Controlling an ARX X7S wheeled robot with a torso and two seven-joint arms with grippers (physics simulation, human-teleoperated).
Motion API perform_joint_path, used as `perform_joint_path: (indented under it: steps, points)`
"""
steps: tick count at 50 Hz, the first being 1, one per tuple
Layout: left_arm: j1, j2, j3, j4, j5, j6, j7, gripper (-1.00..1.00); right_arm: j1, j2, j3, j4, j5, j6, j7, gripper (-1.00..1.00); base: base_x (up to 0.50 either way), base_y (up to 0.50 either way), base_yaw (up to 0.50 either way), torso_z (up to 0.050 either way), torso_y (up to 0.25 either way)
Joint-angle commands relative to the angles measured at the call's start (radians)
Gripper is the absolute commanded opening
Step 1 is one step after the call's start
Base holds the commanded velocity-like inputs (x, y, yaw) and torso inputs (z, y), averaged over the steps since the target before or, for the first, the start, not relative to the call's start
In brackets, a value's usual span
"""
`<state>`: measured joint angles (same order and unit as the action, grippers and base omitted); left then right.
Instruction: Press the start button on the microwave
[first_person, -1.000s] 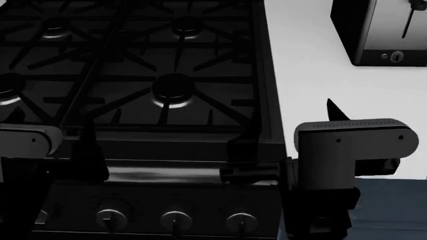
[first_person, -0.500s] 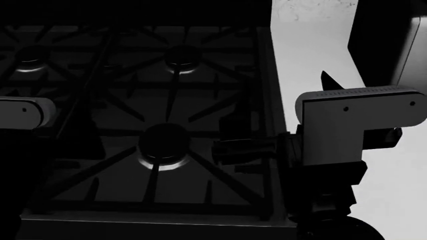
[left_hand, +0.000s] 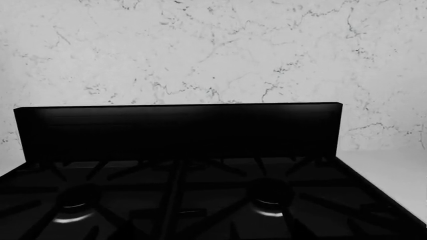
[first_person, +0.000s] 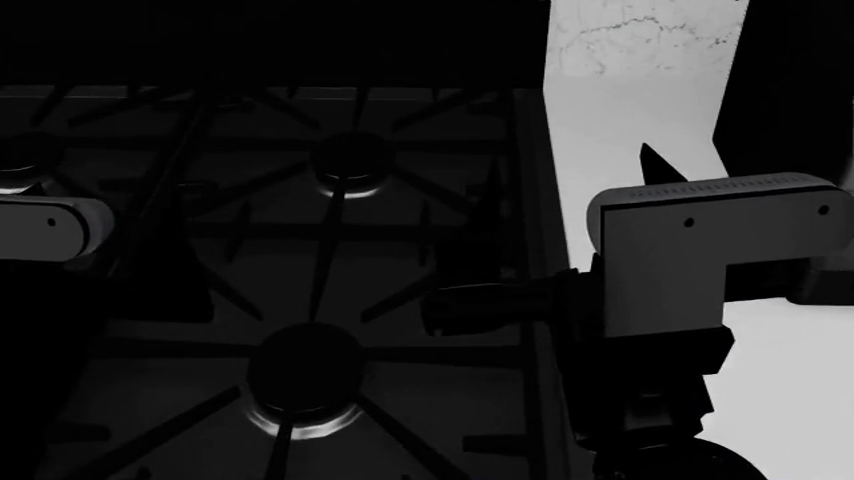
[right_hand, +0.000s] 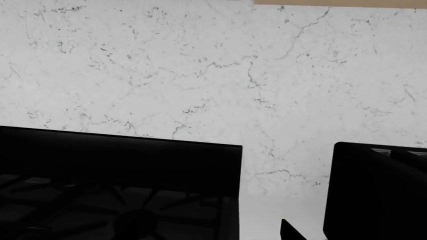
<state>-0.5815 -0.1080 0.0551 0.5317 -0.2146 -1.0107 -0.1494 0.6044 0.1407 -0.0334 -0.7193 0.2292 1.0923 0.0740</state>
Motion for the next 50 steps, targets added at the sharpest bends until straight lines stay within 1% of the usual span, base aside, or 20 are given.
perform_joint_path:
  steps: [1,22,24,26,28,29,30,32,35,37,38,40,41,42,43,44,45,47,48,50]
  points:
    - [0.007,-0.006,0.001,-0.002,-0.007,0.008,-0.011,1.0,-0.017,0.002,0.005,-0.011,0.008,-0.009,0.015,1.0,0.0,0.0,0.0,0.0,0.0]
    - [0.007,-0.012,0.013,-0.011,-0.022,0.016,-0.029,1.0,-0.034,0.002,0.024,-0.017,0.03,-0.02,0.03,1.0,-0.04,0.0,0.0,0.0,0.0]
    - [0.008,-0.013,0.012,-0.012,-0.024,0.017,-0.031,1.0,-0.012,-0.004,0.035,-0.033,0.034,0.028,0.048,1.0,0.0,0.0,0.0,0.0,0.0]
    - [0.008,-0.014,0.012,-0.015,-0.025,0.019,-0.033,1.0,0.009,0.008,0.014,-0.069,0.019,0.059,0.071,1.0,0.0,0.0,0.0,0.0,0.0]
    - [0.007,-0.015,0.011,-0.019,-0.027,0.023,-0.034,1.0,0.071,0.039,-0.045,-0.13,-0.031,0.128,0.135,1.0,0.0,0.0,0.0,0.0,0.0]
    - [0.006,-0.015,0.012,-0.019,-0.028,0.023,-0.035,1.0,0.082,0.036,-0.04,-0.145,-0.015,0.128,0.119,1.0,0.0,0.0,0.0,0.0,0.0]
    - [0.005,-0.015,0.011,-0.016,-0.031,0.019,-0.035,1.0,0.115,0.026,-0.04,-0.181,-0.022,0.183,0.144,1.0,0.0,0.0,0.0,0.0,0.0]
    - [0.005,-0.015,0.011,-0.017,-0.034,0.02,-0.036,1.0,0.166,0.03,-0.053,-0.235,-0.02,0.225,0.152,1.0,0.0,0.0,0.0,0.0,0.0]
    - [0.002,-0.015,0.007,-0.016,-0.038,0.016,-0.039,1.0,0.292,0.033,-0.095,-0.305,-0.028,0.372,0.194,1.0,0.0,0.0,0.0,0.0,0.0]
    - [0.001,-0.016,0.008,-0.019,-0.039,0.02,-0.04,1.0,0.354,0.034,-0.087,-0.327,0.026,0.432,0.189,1.0,0.0,0.0,0.0,0.0,0.0]
    - [0.001,-0.017,0.008,-0.021,-0.041,0.023,-0.039,1.0,0.393,0.043,-0.075,-0.327,0.097,0.466,0.2,1.0,0.0,0.0,0.0,0.0,0.0]
    - [-0.001,-0.019,0.007,-0.018,-0.044,0.02,-0.04,1.0,0.442,0.029,0.004,-0.326,0.229,0.477,0.226,1.0,0.0,0.0,0.0,0.0,0.0]
    - [-0.001,-0.02,0.006,-0.017,-0.046,0.02,-0.039,1.0,0.482,0.072,-0.021,-0.321,0.296,0.478,0.251,1.0,0.0,0.0,0.0,0.0,0.0]
    - [-0.002,-0.021,0.006,-0.017,-0.047,0.019,-0.04,1.0,0.5,0.08,-0.004,-0.321,0.359,0.477,0.265,1.0,0.0,0.0,0.0,0.0,0.0]
    - [-0.002,-0.022,0.004,-0.02,-0.049,0.021,-0.039,1.0,0.539,0.078,0.018,-0.306,0.408,0.477,0.319,1.0,0.0,0.0,0.0,0.0,0.0]
    - [-0.003,-0.023,0.003,-0.02,-0.051,0.021,-0.039,1.0,0.575,0.055,0.102,-0.262,0.543,0.478,0.389,1.0,0.0,0.0,0.0,0.0,0.0]
    - [-0.001,-0.024,0.004,-0.024,-0.05,0.025,-0.039,1.0,0.622,0.074,0.12,-0.238,0.655,0.478,0.483,1.0,0.0,0.0,0.0,0.0,0.0]
    - [-0.002,-0.025,0.005,-0.028,-0.052,0.027,-0.039,1.0,0.735,0.141,0.101,-0.14,0.903,0.477,0.71,1.0,0.0,0.0,0.0,0.0,0.0]
    - [-0.003,-0.025,0.007,-0.029,-0.052,0.028,-0.039,1.0,0.773,0.156,0.097,-0.109,0.991,0.476,0.778,1.0,0.0,0.0,0.0,0.0,0.0]
    - [-0.004,-0.026,0.008,-0.031,-0.054,0.033,-0.039,1.0,0.856,0.175,0.085,-0.043,1.083,0.472,0.835,1.0,0.0,0.0,0.0,0.0,0.0]
